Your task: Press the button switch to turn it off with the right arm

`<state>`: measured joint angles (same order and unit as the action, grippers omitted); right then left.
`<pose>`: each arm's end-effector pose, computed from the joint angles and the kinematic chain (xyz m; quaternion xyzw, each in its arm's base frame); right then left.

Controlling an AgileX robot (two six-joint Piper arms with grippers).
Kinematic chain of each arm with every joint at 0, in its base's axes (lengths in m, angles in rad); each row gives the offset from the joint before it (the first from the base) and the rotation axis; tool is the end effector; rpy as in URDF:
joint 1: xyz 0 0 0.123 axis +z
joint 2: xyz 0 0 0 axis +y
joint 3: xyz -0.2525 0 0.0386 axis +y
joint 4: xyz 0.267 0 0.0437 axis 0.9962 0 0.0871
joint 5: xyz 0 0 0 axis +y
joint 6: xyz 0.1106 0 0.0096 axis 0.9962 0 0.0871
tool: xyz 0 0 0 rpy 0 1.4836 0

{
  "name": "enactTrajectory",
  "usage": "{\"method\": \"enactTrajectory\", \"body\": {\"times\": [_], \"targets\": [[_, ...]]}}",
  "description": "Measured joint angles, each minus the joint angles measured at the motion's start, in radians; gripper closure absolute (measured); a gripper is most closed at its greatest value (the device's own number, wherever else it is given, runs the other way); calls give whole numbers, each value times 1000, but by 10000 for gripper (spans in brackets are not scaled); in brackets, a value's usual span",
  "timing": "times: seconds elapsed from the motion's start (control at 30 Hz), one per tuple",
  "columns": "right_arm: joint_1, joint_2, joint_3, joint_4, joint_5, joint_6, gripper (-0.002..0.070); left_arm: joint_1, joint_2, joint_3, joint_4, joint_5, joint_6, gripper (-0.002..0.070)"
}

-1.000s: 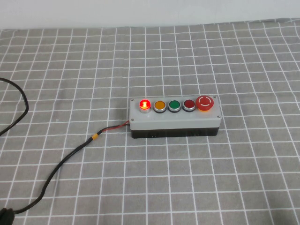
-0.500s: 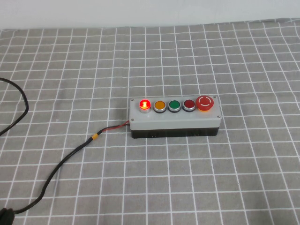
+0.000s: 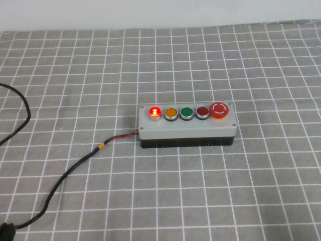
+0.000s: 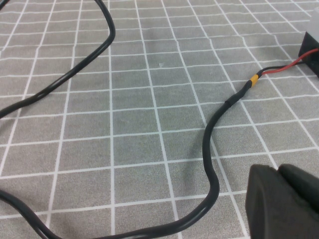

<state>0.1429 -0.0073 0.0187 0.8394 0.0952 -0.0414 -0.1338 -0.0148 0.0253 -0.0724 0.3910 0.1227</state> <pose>0.1230 0.0257 0.2017 0.2014 0.6734 0.3437 0.6228 0.1185 -0.0190 0.1645 0.0846 0.8043 -0.0341 0.5872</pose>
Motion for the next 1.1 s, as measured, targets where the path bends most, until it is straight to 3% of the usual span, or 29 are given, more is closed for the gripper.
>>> {"method": "enactTrajectory", "body": {"times": [0.17, 0.43, 0.67, 1.1], "targets": [[0, 155, -151, -67, 191, -11, 694, 0, 0, 0, 0, 0, 0, 678], [0, 651, -564, -320, 644, -14, 694, 0, 0, 0, 0, 0, 0, 678], [4, 1010, -864, -424, 796, -87, 694, 0, 0, 0, 0, 0, 0, 678], [351, 1574, -1396, -581, 840, -75, 694, 0, 0, 0, 0, 0, 0, 678]]}}
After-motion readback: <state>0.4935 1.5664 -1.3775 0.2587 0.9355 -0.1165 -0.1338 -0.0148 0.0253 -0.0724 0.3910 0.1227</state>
